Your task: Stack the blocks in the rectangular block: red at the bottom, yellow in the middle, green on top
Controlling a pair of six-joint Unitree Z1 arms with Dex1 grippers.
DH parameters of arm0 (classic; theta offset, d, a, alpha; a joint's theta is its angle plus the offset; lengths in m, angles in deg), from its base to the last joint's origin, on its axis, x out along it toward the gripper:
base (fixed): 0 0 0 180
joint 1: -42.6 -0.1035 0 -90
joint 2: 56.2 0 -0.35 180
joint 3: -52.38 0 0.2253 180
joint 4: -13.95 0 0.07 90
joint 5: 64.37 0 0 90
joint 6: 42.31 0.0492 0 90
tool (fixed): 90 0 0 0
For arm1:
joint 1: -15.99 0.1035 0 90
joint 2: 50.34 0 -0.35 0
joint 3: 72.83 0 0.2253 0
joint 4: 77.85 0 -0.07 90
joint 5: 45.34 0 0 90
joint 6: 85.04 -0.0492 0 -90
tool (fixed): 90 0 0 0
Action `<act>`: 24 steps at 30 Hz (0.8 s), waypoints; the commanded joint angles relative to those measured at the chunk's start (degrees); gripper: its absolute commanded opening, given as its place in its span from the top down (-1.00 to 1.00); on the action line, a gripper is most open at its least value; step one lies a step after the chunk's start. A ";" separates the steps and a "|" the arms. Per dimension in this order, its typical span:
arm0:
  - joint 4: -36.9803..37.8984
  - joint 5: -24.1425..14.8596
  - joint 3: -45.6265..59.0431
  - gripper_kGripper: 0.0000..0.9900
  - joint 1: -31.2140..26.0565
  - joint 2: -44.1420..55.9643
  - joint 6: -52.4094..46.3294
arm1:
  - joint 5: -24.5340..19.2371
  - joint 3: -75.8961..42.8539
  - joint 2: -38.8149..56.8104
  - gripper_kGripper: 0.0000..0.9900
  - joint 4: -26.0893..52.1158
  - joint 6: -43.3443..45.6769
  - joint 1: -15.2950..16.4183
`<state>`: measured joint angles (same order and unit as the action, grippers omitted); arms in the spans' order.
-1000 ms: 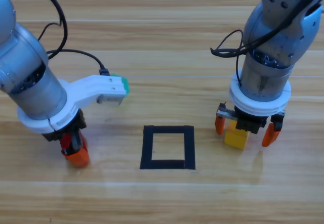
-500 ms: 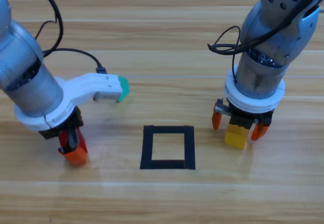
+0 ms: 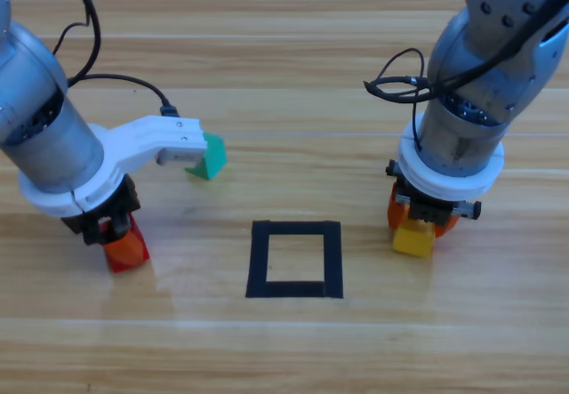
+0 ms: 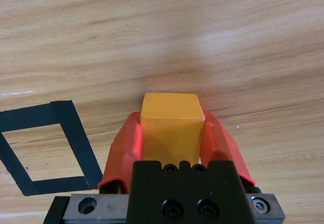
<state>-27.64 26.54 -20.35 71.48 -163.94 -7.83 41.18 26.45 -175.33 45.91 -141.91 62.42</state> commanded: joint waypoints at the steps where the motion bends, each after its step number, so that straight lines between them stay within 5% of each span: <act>1: -0.49 0.67 -0.28 0.01 -1.11 -1.77 0.58 | 0.22 -2.53 -0.60 0.70 0.81 6.33 0.33; 3: -0.49 0.67 -0.28 0.09 -1.11 -2.21 0.58 | -0.30 -2.62 0.63 0.70 -0.51 8.62 0.33; 6: -0.49 0.84 -0.28 0.54 -1.11 -2.65 0.23 | -1.36 -2.62 2.30 0.70 -4.11 11.61 0.33; 12: -1.64 1.90 -3.88 0.54 -1.11 -3.44 -4.51 | -1.71 -4.55 7.04 0.70 -7.28 14.24 0.15; 18: -8.58 4.88 -13.82 0.90 -1.02 -4.84 -14.80 | 1.37 -5.34 11.70 0.70 -8.68 15.04 -1.08; 24: -20.53 5.15 -28.14 0.93 0.04 -10.91 -30.97 | 2.24 -6.48 10.65 0.70 -8.42 15.04 -1.16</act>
<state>-42.25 30.95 -41.25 71.38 -167.97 -31.75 42.45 22.00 -164.55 37.84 -126.91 62.25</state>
